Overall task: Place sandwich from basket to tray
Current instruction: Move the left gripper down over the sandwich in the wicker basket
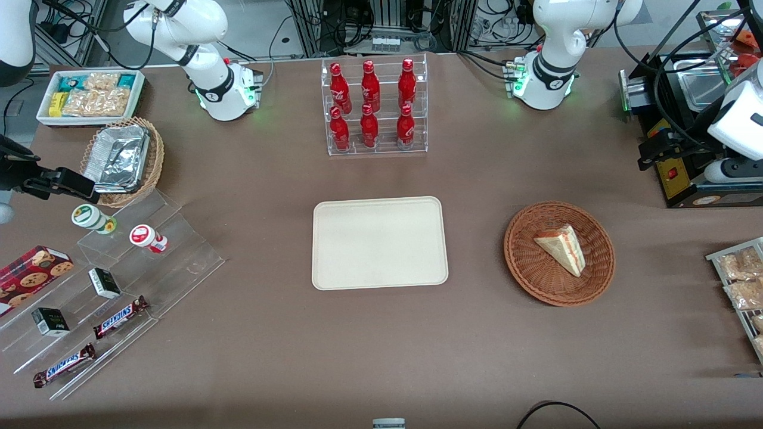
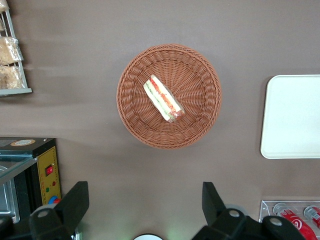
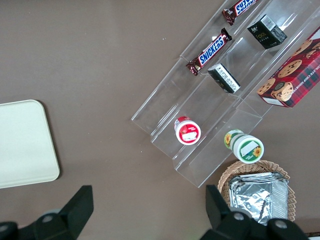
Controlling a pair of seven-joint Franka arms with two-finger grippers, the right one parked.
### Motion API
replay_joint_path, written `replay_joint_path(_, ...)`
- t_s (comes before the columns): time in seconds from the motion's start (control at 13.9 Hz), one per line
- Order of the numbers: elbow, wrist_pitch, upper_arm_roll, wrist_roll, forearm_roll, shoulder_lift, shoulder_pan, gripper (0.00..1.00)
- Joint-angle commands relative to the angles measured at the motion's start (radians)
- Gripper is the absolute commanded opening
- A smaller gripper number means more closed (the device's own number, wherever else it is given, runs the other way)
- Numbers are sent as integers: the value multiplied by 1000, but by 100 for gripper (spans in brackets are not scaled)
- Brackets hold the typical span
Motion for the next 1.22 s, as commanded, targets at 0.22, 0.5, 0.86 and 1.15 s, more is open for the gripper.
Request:
replay_joint_path(0.22,17,-24,2,12,13,41,-5,100)
replay_joint_path(0.5,-103,129,1,-20,18,84,-6,100)
replay_joint_path(0.86,-425,553,-9,-281,19,75,-23,100)
replay_joint_path(1.15,-613,859,-27,-464,21,83,-34,100)
